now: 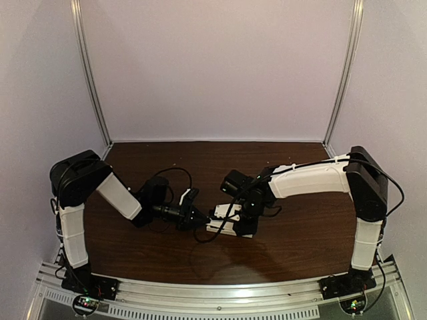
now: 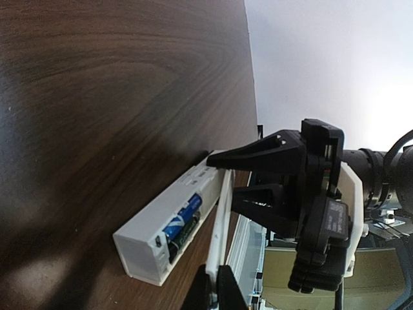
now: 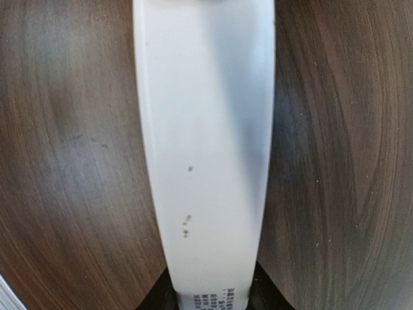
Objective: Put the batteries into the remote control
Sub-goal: Place the battery cover on the remote control without the battery cover.
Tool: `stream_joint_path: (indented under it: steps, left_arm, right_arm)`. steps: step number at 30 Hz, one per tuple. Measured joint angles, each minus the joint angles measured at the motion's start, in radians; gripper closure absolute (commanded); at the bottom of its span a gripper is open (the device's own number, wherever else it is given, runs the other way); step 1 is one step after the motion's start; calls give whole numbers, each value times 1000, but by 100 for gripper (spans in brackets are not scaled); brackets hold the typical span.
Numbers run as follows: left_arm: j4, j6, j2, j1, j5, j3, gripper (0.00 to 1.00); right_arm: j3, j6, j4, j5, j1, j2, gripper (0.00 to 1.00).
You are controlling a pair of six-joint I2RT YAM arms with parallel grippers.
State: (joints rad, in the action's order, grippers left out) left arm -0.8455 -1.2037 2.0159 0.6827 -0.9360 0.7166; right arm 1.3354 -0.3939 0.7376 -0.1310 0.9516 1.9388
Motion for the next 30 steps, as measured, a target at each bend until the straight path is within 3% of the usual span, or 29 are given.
stream_joint_path:
  steps: [11,17,26,30]
  left_arm:
    - [11,8,-1,2,2,0,78]
    - [129,75,-35,2,21,1,73]
    - [299,181,-105,2,79,40,66]
    - [347,207,-105,2,95,52,65]
  right_arm:
    - [2,-3,1,0,0,1,75]
    - [2,-3,2,0,0,1,77]
    - [5,-5,3,0,0,3,62]
    - [5,-3,3,0,0,3,61]
